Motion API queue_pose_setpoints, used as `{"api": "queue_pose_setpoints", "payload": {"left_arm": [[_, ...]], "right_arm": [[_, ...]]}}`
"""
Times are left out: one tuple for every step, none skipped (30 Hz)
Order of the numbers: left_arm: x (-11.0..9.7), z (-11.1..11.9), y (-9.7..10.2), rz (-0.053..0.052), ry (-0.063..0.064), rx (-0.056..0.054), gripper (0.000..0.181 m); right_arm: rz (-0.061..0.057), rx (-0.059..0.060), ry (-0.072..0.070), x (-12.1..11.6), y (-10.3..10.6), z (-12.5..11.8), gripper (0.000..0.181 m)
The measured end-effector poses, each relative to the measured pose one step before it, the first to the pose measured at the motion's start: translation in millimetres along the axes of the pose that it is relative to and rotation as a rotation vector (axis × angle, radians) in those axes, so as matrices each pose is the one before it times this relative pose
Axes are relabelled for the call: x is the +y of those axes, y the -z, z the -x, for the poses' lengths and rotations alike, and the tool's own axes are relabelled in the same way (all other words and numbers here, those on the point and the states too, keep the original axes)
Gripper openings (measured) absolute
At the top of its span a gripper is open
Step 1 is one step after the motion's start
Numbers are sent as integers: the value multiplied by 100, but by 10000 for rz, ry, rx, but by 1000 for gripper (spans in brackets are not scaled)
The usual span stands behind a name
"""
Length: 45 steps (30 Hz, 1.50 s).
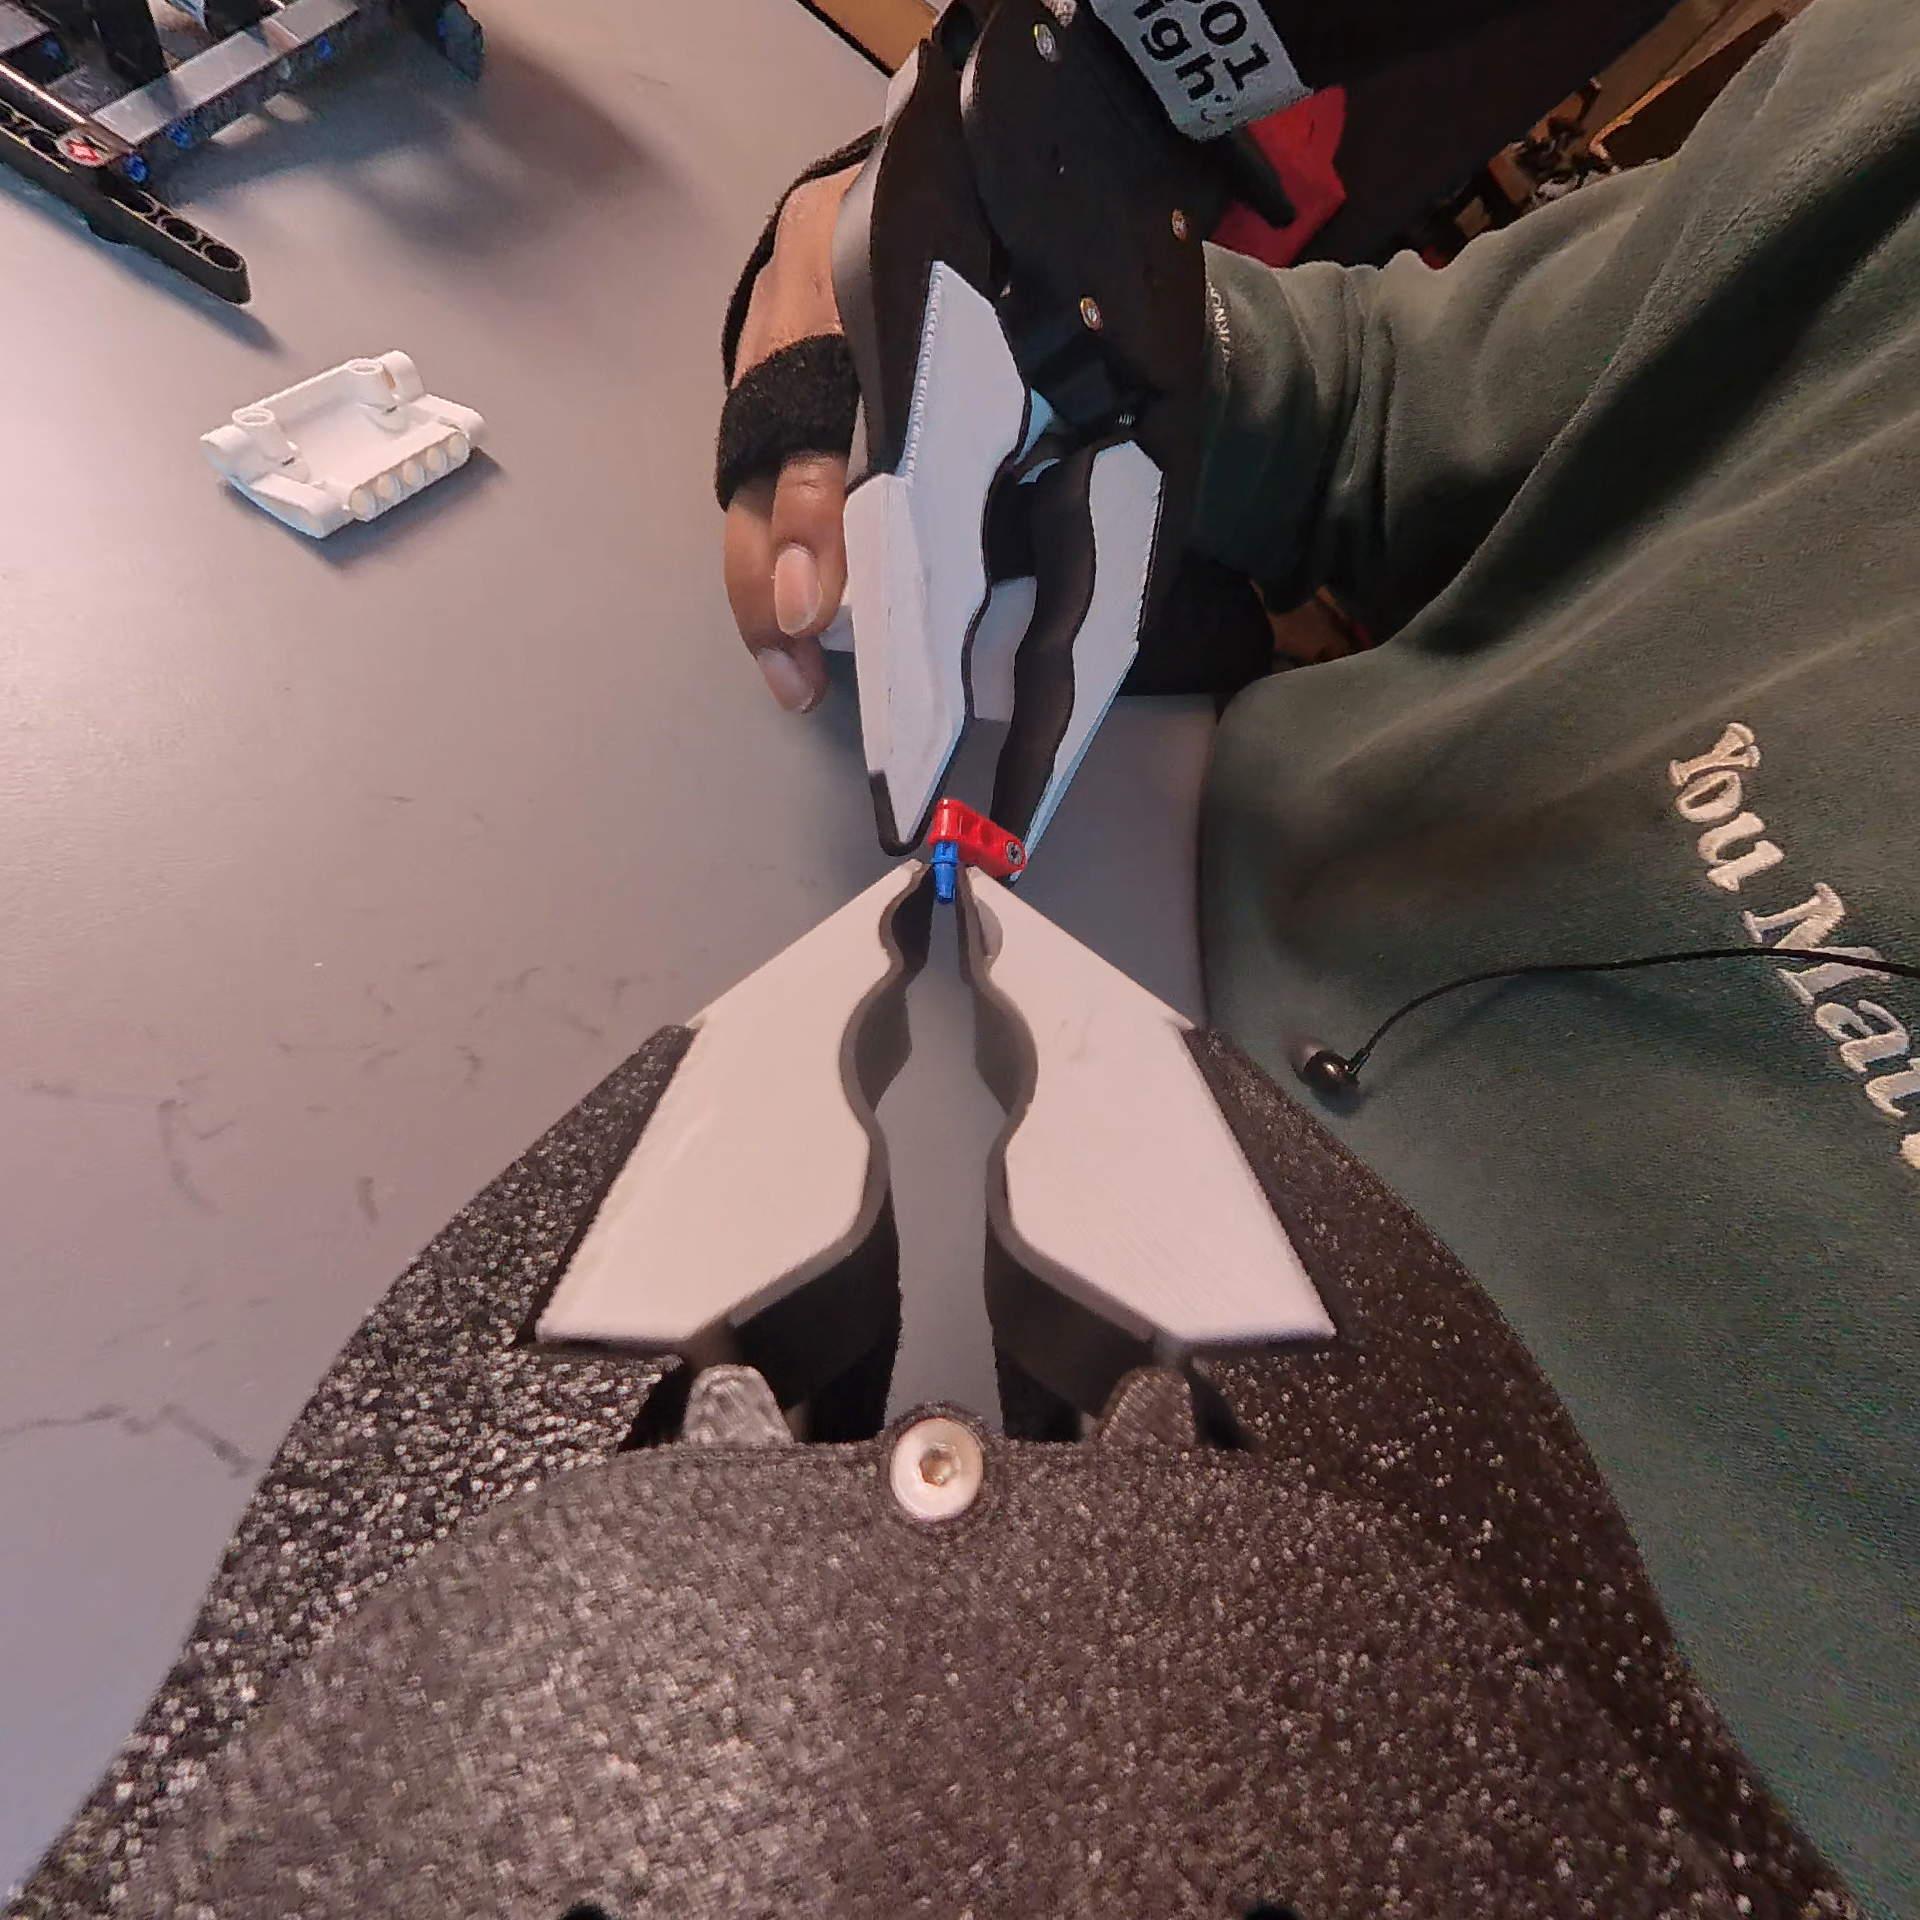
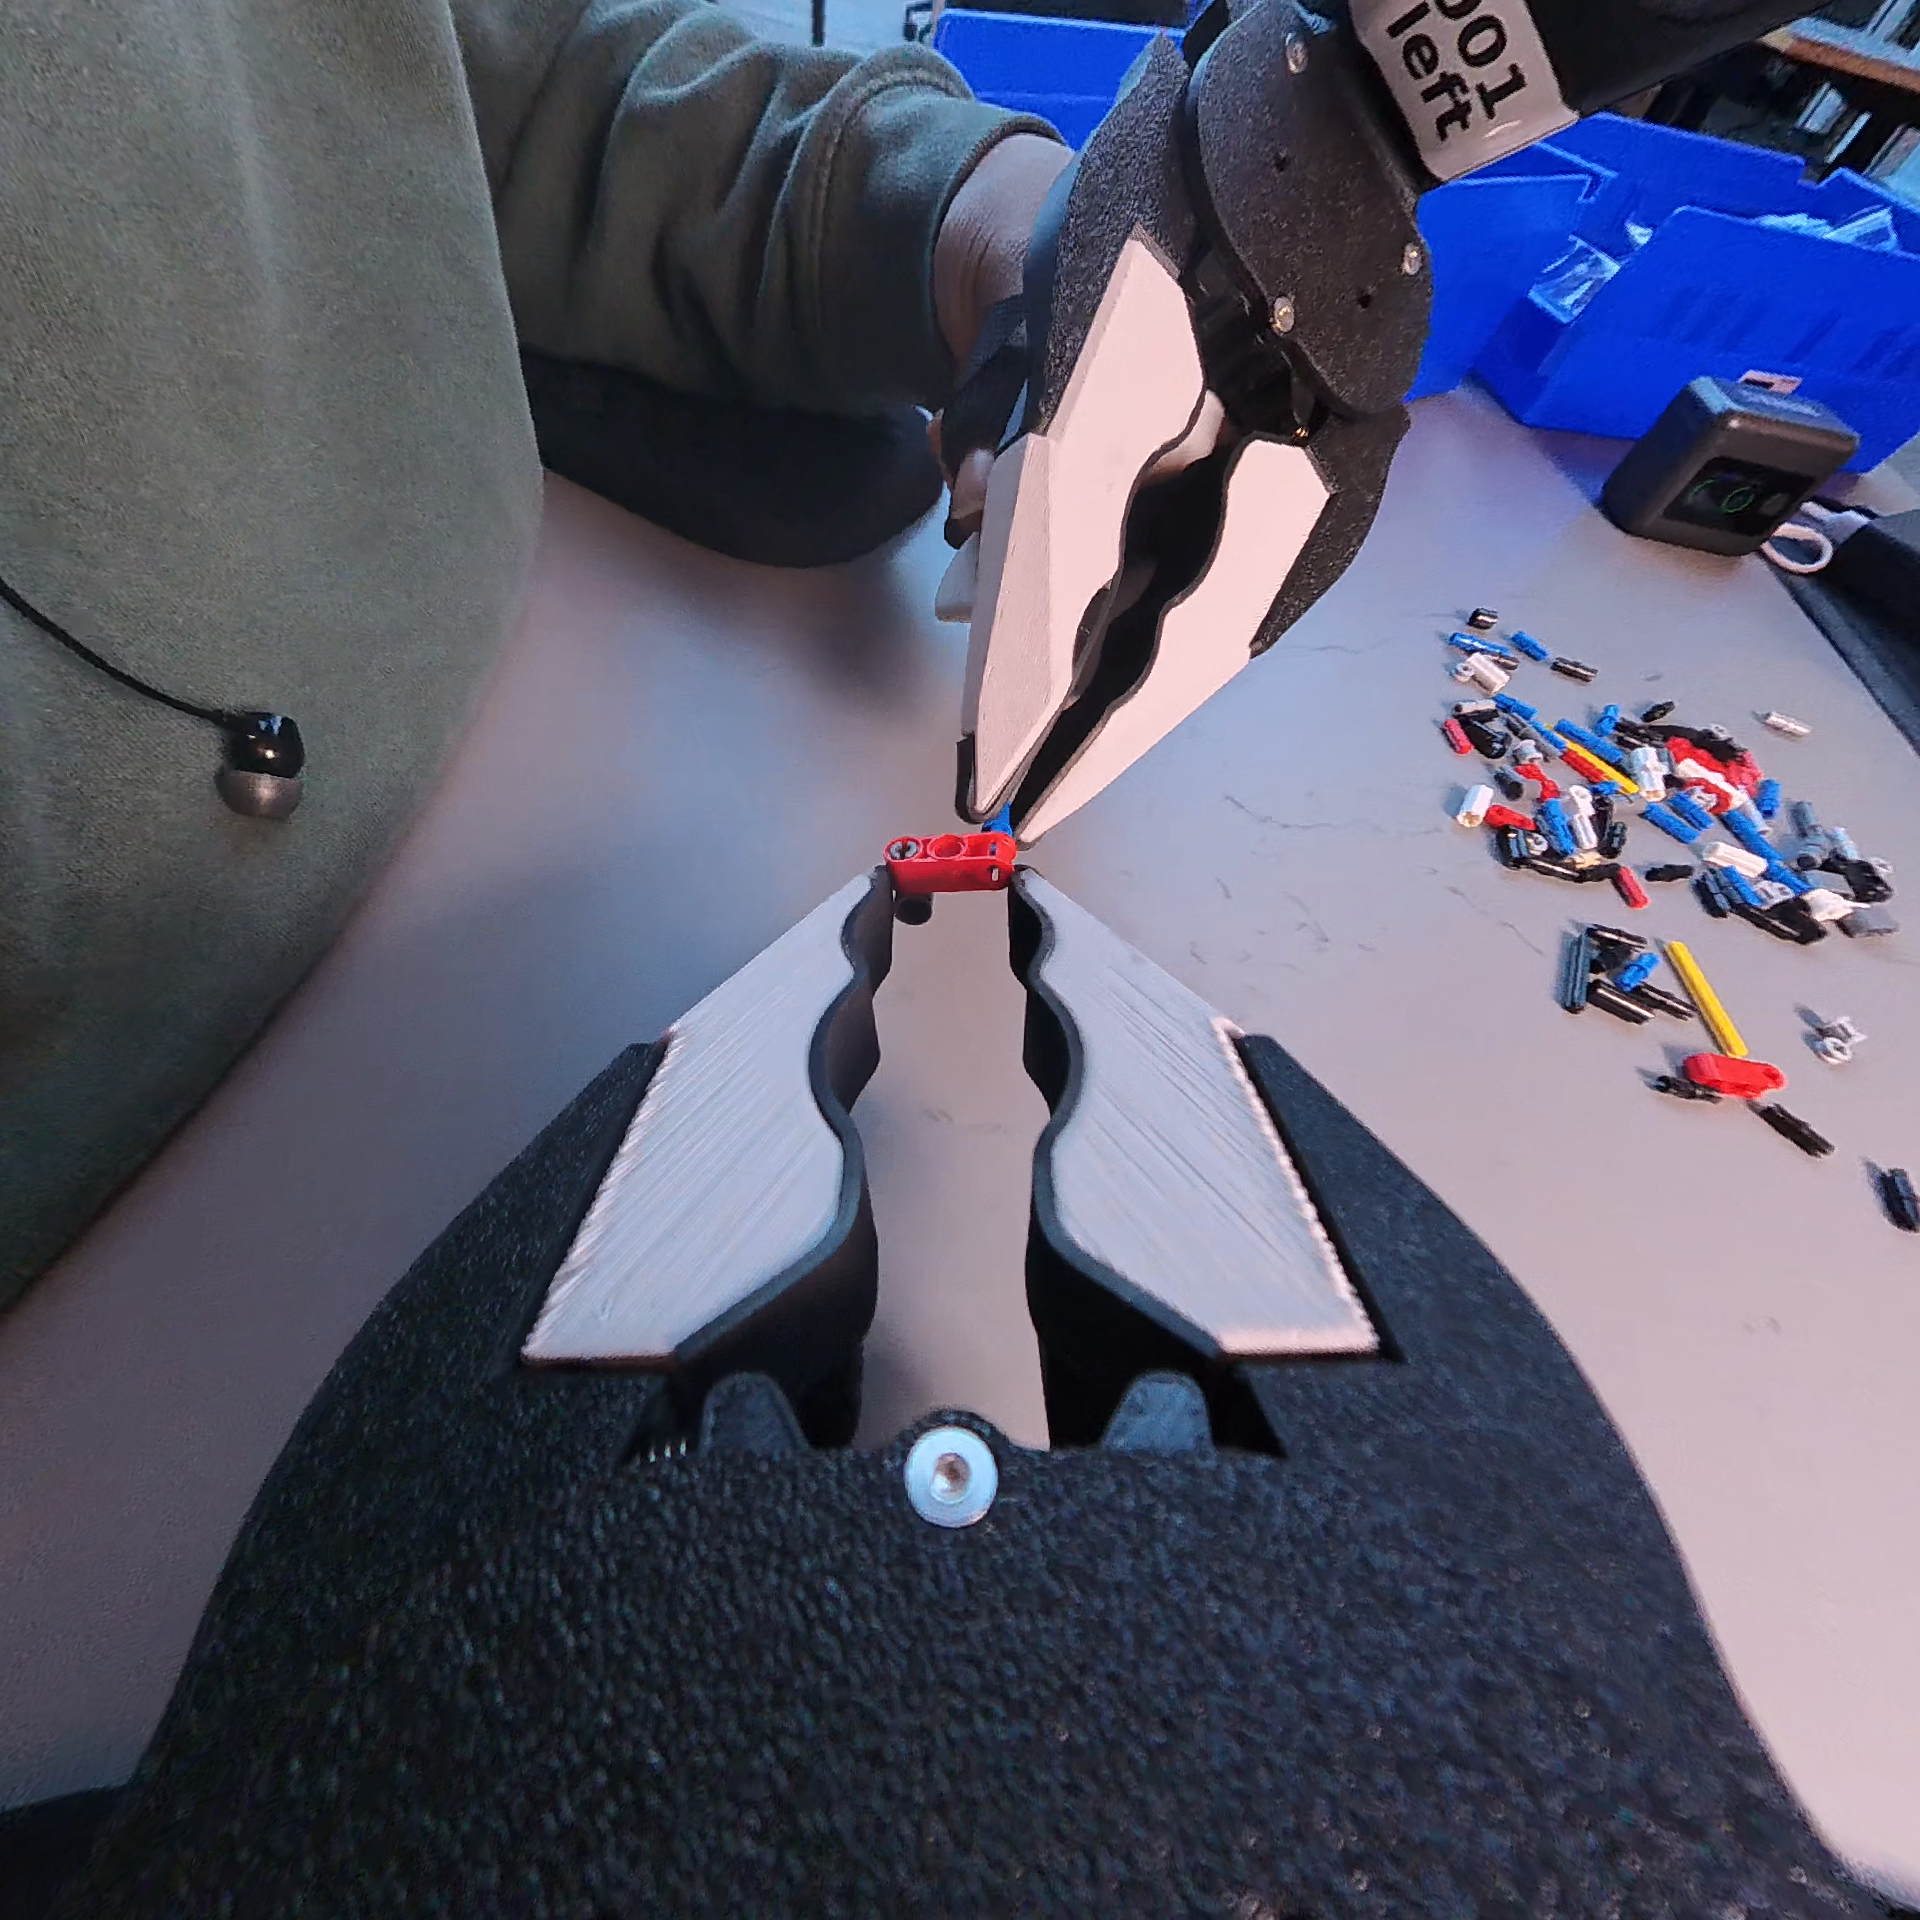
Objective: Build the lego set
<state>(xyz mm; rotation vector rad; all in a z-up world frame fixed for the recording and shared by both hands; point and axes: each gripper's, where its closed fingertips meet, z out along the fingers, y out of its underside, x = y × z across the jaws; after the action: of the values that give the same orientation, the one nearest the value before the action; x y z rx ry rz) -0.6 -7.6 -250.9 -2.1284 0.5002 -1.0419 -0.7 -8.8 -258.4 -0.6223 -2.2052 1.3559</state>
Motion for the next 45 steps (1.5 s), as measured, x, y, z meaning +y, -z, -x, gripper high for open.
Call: {"api": "queue_pose_setpoints", "payload": {"left_arm": [[112,39,-76,57,-30,-58,4],[188,-10,-142,109,-32,-21,3],[238,-10,-185,127,-51,-31,3],[147,50,-151,62,-33,-66,3],[-23,45,-92,-57,29,-27,3],[-225,-57,-6,-167,85,72,2],[-10,-57,-8,-4,45,47,3],[197,101,-102,133,-7,-63,3],[295,146,-217,173,-22,-86,3],[188,141,-176,66,32,-39,3],[29,72,-72,-55,74,47,3],[-68,45,25,-109,72,78,3],[-104,92,72,-99,58,66,3],[-138,224,160,-113,37,10,4],[-191,237,242,-155,19,12,4],[-218,176,339,-169,49,35,7],[-204,233,470,-151,47,-57,12],[-151,154,517,-125,-15,-53,13],[-187,58,478,-151,1,17,12],[-219,11,373,-177,74,61,12],[-229,-12,247,-183,110,79,10],[-206,-108,105,-171,105,128,9],[-198,-219,-18,-158,90,174,8],[-134,-242,-122,-80,80,162,8],[-21,-249,-206,5,35,134,8],[-4,-160,-230,18,-9,50,8],[-9,-132,-218,15,-33,14,8],[-38,-112,-152,-3,-26,2,7],[-7,4,-116,17,-33,-62,5],[29,-41,-96,38,-49,-38,5],[2,-111,-78,8,-34,3,5],[-14,-52,-44,5,-36,-39,5],[-25,-48,-11,-8,-44,-30,4],[-80,-78,12,-38,-53,-13,4],[-108,-71,18,-60,-58,-12,4],[-86,-41,-3,-51,-103,-19,4],[-106,2,35,-68,-193,-55,4],[-175,49,85,-96,-309,-100,4],[-242,178,128,-107,-265,-178,4],[-243,254,114,-90,-247,-232,4],[-140,285,86,-54,-422,-307,4],[-136,343,85,-57,-488,-403,4],[-136,337,76,-52,-325,-377,4],[-172,217,58,-87,-262,-276,4],[-150,184,22,-83,-259,-249,4]], "right_arm": [[152,-86,-44,176,-51,76,22],[166,-179,-103,179,-98,219,21],[195,-174,-160,218,-124,211,21],[144,-73,-130,187,-89,58,21],[0,12,-101,-2,-23,-42,21],[-118,-7,-142,-214,-40,4,21],[116,-50,-79,100,-92,65,21],[257,-21,50,335,-174,46,20],[265,-41,74,390,-188,105,20],[92,10,7,241,-95,3,20],[-72,-7,-105,32,17,-28,20],[-78,33,-96,-36,73,-100,20],[-12,120,3,-29,47,-203,21],[-1,238,57,-36,25,-389,21],[-90,228,79,-170,66,-386,21],[-78,126,73,-194,89,-205,21],[0,206,181,-86,103,-246,21],[-2,349,249,-57,141,-426,21],[-3,188,157,-52,143,-227,21],[-64,174,67,-169,139,-228,21],[-106,145,84,-246,134,-180,21],[-67,81,106,-216,98,-58,21],[-31,101,113,-184,59,-70,21],[-26,78,108,-166,25,-30,21],[9,20,76,-98,2,45,21],[-11,41,90,-116,5,28,21],[-31,18,90,-146,7,88,21],[11,-26,66,-93,8,136,21],[-13,41,76,-126,7,20,22],[-2,21,80,-102,11,46,21],[40,7,71,-22,6,59,22],[36,43,87,-16,37,6,22],[0,47,80,-64,35,-5,21],[-17,58,54,-84,54,-34,21],[-5,47,40,-71,66,-56,22],[-14,42,27,-54,45,-44,22],[-41,102,-1,-40,27,-144,22],[-120,130,-109,-106,16,-221,22],[-102,169,-219,-18,-32,-365,22],[-82,148,-204,50,-5,-360,22],[-17,126,-115,123,53,-318,22],[-63,117,-126,69,106,-299,20],[-179,64,-284,-110,125,-263,20],[-166,-42,-404,-117,110,-152,21],[-81,-122,-369,-20,34,-15,25]]}}
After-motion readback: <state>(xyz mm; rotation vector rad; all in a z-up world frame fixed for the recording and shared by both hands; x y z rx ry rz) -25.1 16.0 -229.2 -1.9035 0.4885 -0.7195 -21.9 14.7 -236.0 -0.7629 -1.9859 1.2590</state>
